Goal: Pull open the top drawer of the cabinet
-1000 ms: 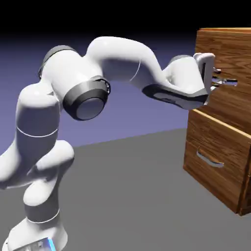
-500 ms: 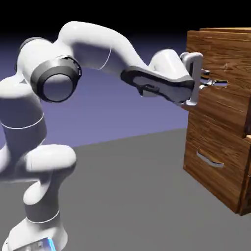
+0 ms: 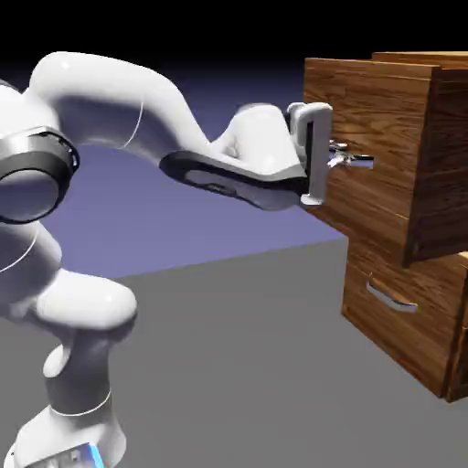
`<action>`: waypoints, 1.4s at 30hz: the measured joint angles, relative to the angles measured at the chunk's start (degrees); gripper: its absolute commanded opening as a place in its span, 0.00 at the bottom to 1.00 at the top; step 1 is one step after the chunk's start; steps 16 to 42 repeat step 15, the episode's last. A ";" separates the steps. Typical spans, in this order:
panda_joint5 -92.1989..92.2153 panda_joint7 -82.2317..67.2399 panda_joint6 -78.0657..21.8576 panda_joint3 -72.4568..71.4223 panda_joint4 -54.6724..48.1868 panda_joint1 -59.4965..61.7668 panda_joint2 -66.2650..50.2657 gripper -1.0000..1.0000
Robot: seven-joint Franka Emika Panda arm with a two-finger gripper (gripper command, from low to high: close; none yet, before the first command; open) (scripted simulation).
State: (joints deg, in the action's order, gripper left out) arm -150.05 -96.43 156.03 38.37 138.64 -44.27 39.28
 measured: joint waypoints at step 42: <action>16.06 -13.25 9.70 -16.77 20.07 23.54 24.68 1.00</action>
